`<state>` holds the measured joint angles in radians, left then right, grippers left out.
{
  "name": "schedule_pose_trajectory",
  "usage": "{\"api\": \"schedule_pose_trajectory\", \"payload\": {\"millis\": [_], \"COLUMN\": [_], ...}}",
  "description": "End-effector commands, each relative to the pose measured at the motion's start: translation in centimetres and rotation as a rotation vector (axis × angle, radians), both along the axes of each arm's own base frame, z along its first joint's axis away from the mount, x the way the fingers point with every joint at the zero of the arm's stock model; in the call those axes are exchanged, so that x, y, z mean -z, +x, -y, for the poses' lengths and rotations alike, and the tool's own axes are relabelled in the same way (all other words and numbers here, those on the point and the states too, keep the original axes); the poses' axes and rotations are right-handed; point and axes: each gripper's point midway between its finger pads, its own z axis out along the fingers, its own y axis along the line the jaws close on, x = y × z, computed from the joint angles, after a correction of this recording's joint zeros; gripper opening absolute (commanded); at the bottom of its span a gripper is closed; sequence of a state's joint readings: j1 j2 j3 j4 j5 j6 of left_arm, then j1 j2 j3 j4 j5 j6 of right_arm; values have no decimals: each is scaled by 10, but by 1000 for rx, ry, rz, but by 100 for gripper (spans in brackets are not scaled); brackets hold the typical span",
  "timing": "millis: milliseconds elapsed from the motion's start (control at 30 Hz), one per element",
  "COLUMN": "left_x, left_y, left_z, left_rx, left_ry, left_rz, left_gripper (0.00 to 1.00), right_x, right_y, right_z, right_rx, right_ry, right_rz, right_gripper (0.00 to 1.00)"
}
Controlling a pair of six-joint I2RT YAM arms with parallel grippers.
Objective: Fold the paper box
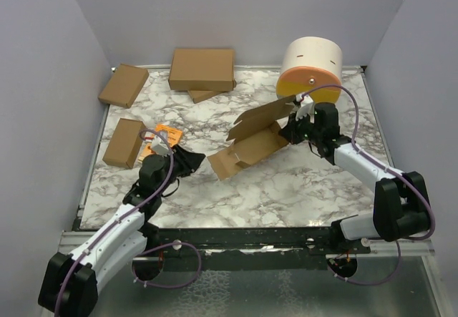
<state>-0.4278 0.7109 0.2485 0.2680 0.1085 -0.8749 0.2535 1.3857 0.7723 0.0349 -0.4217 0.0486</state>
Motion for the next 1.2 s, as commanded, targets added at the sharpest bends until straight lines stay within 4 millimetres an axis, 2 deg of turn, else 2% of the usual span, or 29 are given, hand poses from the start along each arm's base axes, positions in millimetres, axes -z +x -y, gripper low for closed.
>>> {"api": "schedule_pose_trajectory", "payload": {"millis": [0,200,400,633,833,1167], "left_x": [0,1,-6,-11,-13,-4], "left_y": [-3,-5,1,0,2,3], "left_z": [19,42,50,67,73,73], "left_rx": [85,170,182,246,257,249], "left_ry": [-52,-74,-71,-91,-91,-83], "left_rz": [1,18,41,53,52,29], "left_gripper": [33,35,37,38,40,45], "right_x": [-5,2,9,13,16,20], "right_y": [12,12,10,12,13,12], "right_z": [6,7,7,9,10,10], "right_rx": [69,82,77,83,88,90], "right_ry": [13,16,9,-4,-13,-14], "right_rz": [38,16,4,1,1,-7], "right_gripper": [1,1,1,1,1,1]}}
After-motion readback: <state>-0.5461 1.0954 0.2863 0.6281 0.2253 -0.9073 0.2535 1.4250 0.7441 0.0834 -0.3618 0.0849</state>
